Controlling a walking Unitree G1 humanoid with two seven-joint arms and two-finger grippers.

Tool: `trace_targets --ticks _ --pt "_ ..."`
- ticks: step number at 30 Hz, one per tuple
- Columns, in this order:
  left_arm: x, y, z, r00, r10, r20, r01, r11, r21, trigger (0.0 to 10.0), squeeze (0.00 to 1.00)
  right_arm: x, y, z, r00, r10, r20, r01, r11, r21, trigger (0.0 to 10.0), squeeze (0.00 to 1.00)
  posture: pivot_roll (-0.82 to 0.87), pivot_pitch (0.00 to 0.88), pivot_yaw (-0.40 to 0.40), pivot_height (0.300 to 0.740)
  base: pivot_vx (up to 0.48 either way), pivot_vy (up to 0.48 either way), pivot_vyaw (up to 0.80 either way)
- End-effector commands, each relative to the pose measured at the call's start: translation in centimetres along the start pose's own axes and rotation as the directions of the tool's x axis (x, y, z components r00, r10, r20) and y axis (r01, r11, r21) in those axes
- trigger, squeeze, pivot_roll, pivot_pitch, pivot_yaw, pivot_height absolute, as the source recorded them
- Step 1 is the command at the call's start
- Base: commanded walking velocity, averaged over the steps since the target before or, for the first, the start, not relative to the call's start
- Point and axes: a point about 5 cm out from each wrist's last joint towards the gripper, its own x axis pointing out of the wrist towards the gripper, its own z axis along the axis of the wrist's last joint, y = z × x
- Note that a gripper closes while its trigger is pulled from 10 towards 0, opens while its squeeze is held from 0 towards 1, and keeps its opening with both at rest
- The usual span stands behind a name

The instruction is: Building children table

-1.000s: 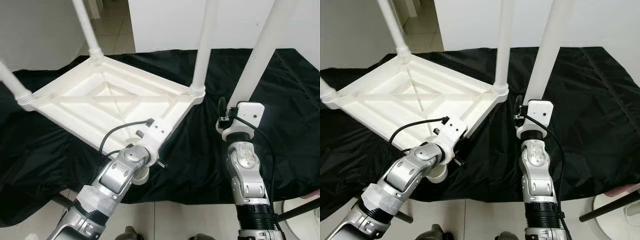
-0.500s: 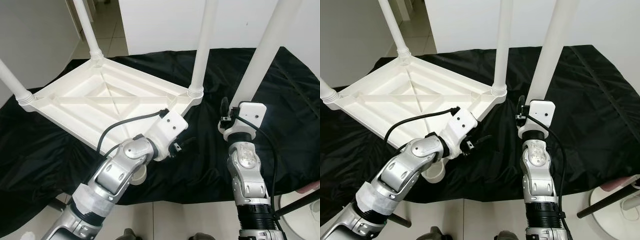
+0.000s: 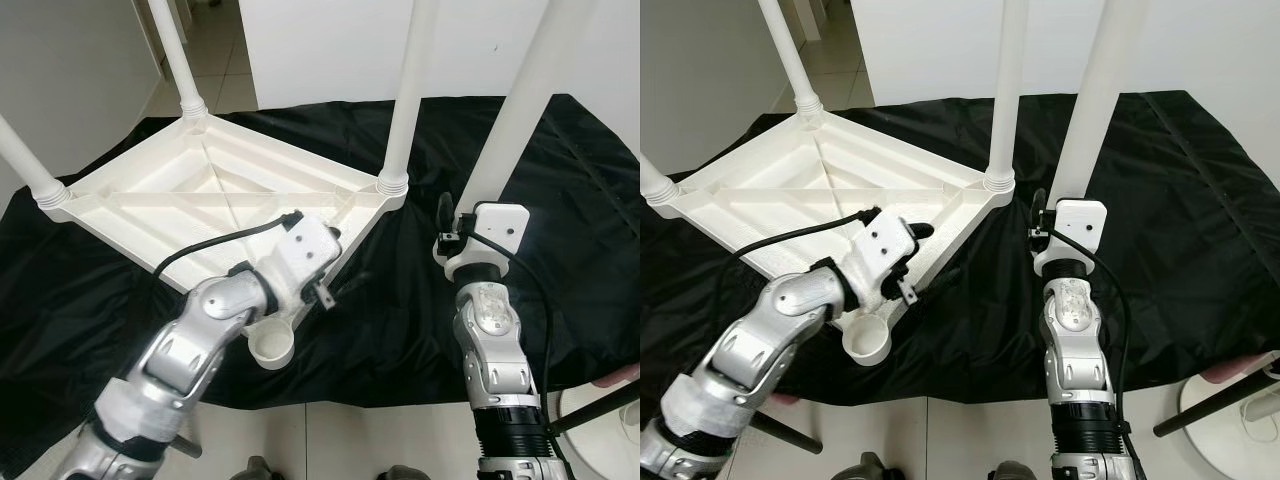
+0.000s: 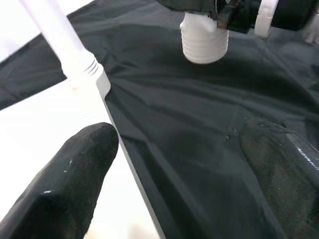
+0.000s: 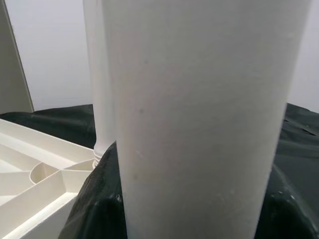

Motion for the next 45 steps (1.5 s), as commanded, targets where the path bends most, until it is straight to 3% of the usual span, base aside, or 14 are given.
trace_targets --ticks 1,5,6,7,8,10,13,17,23,33,38,45 --pt "-0.9 0.4 0.1 1.000 -0.020 0.011 0.020 1.000 0.009 10.0 1.00 0.2 0.3 0.3 1.000 0.013 0.018 -0.013 1.000 0.006 10.0 0.00 -0.08 0.005 0.073 0.740 0.000 0.000 0.00" --pt "-2.1 0.8 -0.5 0.998 -0.053 -0.025 0.054 0.998 0.036 10.0 1.00 0.2 0.3 0.3 1.000 0.015 0.020 -0.015 1.000 0.006 10.0 0.00 -0.08 0.006 0.073 0.740 0.000 0.000 0.00" --pt "-2.9 1.0 -0.8 0.995 -0.086 -0.046 0.087 0.996 0.019 10.0 0.00 0.2 0.3 0.3 1.000 0.015 0.020 -0.015 1.000 0.005 10.0 0.00 -0.08 0.006 0.073 0.740 0.000 0.000 0.00" --pt "-3.8 1.1 -1.1 0.989 -0.133 -0.068 0.133 0.991 -0.010 10.0 0.00 0.2 0.3 0.3 1.000 0.016 0.020 -0.016 1.000 0.005 10.0 0.00 -0.08 0.006 0.075 0.740 0.000 0.000 0.00" --pt "-3.8 1.1 -1.1 0.989 -0.133 -0.068 0.133 0.991 -0.010 10.0 0.00 0.2 0.3 0.3 1.000 0.016 0.020 -0.016 1.000 0.005 10.0 0.00 -0.08 0.006 0.075 0.740 0.000 0.000 0.00" --pt "-6.0 1.8 -1.9 0.971 -0.199 -0.135 0.198 0.980 -0.021 10.0 0.00 0.1 0.3 0.2 1.000 0.018 0.019 -0.018 1.000 0.004 10.0 0.00 -0.07 0.009 0.075 0.740 0.000 0.000 0.00" --pt "-6.7 2.3 -2.2 0.966 -0.204 -0.158 0.205 0.979 -0.008 10.0 0.00 0.1 0.3 0.2 1.000 0.018 0.017 -0.019 1.000 0.006 10.0 0.00 -0.07 0.009 0.077 0.740 0.000 0.000 0.00" --pt "-6.8 2.4 -2.2 0.965 -0.209 -0.156 0.210 0.978 -0.008 10.0 0.00 0.1 0.3 0.2 1.000 0.019 0.017 -0.019 1.000 0.006 10.0 0.00 -0.07 0.009 0.077 0.740 0.000 0.000 0.00" --pt "-8.6 3.6 -4.4 0.942 -0.214 -0.259 0.215 0.976 -0.026 10.0 0.00 0.2 0.5 0.1 1.000 0.022 0.019 -0.022 1.000 0.010 10.0 0.00 -0.06 0.000 0.075 0.740 0.000 0.000 0.00" --pt "-9.8 4.1 -5.9 0.906 -0.252 -0.341 0.266 0.964 -0.007 10.0 0.00 0.3 0.2 0.2 0.999 0.023 0.024 -0.023 1.000 0.004 10.0 0.00 -0.06 0.000 0.074 0.740 0.000 0.000 0.00" --pt "-10.2 4.2 -6.8 0.884 -0.267 -0.383 0.292 0.956 0.009 10.0 0.00 0.3 0.2 0.2 0.999 0.026 0.026 -0.026 1.000 0.003 10.0 0.00 -0.06 0.002 0.074 0.740 0.000 0.000 0.00" --pt "-10.8 3.9 -7.7 0.861 -0.304 -0.407 0.321 0.947 -0.028 10.0 0.00 0.2 0.0 0.2 0.999 0.025 0.026 -0.025 1.000 -0.002 10.0 0.00 -0.07 0.003 0.078 0.740 0.000 0.000 0.00"
